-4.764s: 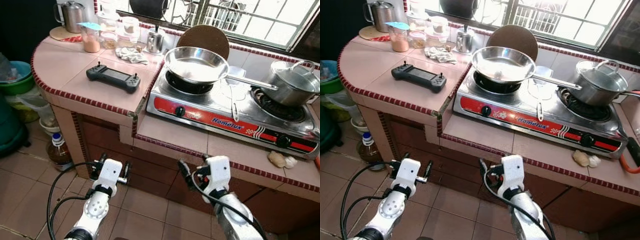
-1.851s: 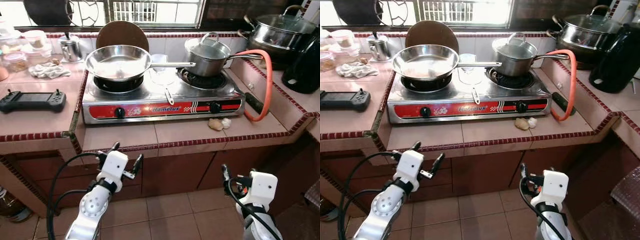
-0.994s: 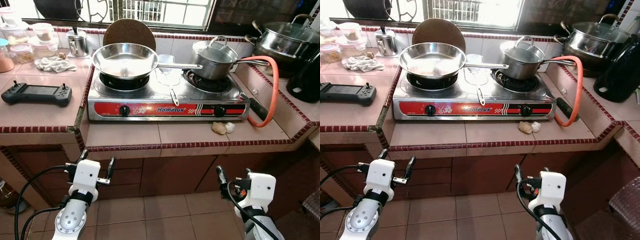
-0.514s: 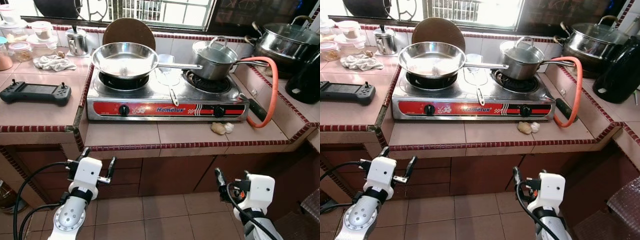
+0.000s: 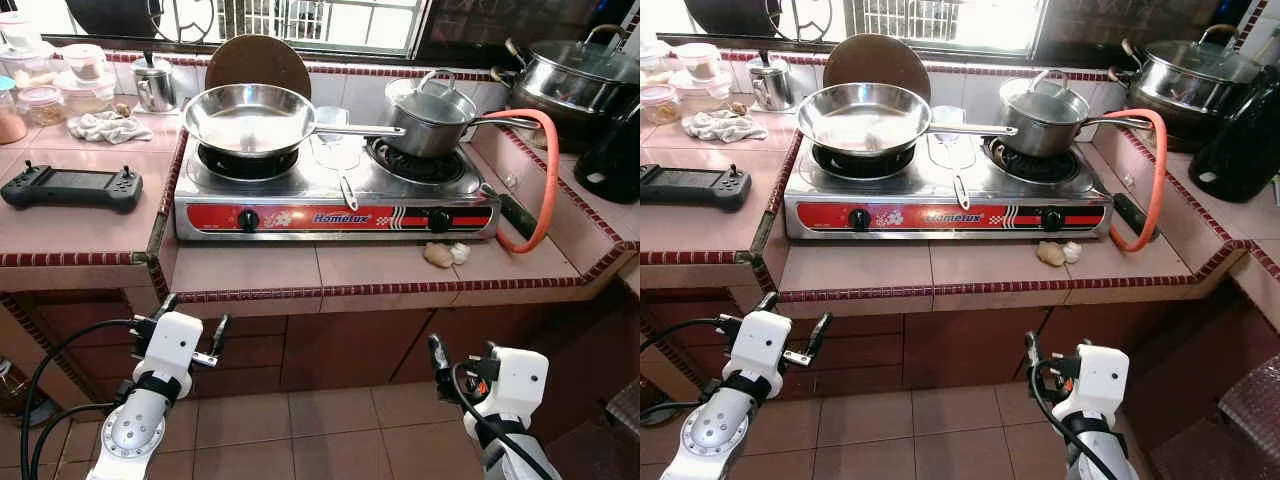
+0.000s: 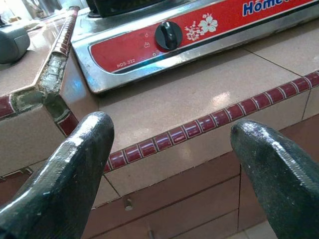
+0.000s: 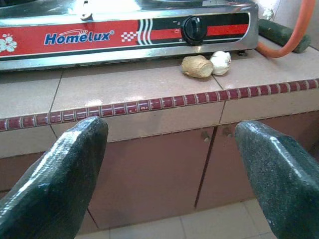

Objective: Kitchen organization

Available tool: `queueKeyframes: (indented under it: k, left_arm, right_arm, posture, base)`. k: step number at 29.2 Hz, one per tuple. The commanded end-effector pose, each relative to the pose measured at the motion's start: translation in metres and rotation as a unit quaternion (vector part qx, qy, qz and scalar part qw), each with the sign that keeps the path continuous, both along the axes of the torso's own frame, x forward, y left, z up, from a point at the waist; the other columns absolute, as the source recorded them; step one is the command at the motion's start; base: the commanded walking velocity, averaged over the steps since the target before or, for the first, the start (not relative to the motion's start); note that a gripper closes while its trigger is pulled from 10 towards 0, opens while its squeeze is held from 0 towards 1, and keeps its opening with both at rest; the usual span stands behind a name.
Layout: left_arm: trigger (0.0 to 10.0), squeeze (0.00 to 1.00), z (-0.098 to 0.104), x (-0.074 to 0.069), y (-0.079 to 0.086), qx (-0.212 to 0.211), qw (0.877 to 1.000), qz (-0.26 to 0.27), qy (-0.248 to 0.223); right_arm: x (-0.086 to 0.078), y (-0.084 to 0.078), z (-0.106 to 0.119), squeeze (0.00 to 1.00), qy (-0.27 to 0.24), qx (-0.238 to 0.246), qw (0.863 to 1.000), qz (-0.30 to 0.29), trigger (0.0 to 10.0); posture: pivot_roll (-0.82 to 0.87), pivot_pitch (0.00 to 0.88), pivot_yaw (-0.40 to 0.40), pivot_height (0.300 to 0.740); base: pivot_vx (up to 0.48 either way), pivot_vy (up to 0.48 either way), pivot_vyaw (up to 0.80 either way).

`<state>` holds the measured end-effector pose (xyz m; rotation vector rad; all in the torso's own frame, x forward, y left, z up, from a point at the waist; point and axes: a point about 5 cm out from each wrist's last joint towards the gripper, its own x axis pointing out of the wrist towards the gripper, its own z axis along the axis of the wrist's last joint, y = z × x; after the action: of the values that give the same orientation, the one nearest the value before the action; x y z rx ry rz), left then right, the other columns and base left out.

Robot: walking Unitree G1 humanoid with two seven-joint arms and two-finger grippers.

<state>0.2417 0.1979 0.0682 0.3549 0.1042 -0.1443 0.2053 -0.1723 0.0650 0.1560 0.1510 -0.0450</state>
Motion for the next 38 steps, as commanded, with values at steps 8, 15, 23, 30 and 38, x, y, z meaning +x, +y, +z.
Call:
queueKeyframes:
  k: [8, 15, 23, 30, 38]
  left_arm:
    - [10.0, 0.00, 0.005, 0.004, -0.002, 0.000, 1.000, -0.008, -0.001]
    - [10.0, 0.00, 0.006, 0.006, -0.001, 0.001, 1.000, -0.008, 0.000]
    - [10.0, 0.00, 0.007, 0.009, -0.001, 0.002, 1.000, -0.010, 0.000]
    - [10.0, 0.00, 0.011, 0.010, 0.000, 0.014, 1.000, -0.017, -0.009]
    - [10.0, 0.00, 0.012, 0.015, 0.003, -0.015, 1.000, -0.004, 0.003]
  right_arm:
    - [0.002, -0.002, -0.001, 0.00, 0.003, 0.001, 1.000, -0.006, 10.0]
    - [0.003, 0.000, -0.002, 0.00, 0.002, 0.003, 1.000, -0.008, 10.0]
    - [0.004, -0.001, -0.001, 0.00, -0.001, 0.004, 1.000, -0.010, 10.0]
    - [0.006, 0.001, -0.001, 0.00, -0.003, 0.005, 1.000, -0.008, 10.0]
    - [0.004, 0.001, -0.002, 0.00, -0.001, 0.007, 1.000, -0.010, 10.0]
  posture:
    - [0.14, 0.000, -0.080, 0.740]
    - [0.14, 0.000, -0.074, 0.740]
    - [0.14, 0.000, -0.071, 0.740]
    - [0.15, 0.000, -0.065, 0.740]
    - [0.14, 0.000, -0.059, 0.740]
  base:
    - [-0.280, 0.000, 0.00]
    - [-0.292, 0.000, 0.00]
    - [-0.292, 0.000, 0.00]
    - [-0.209, 0.000, 0.00]
    - [0.000, 0.000, 0.00]
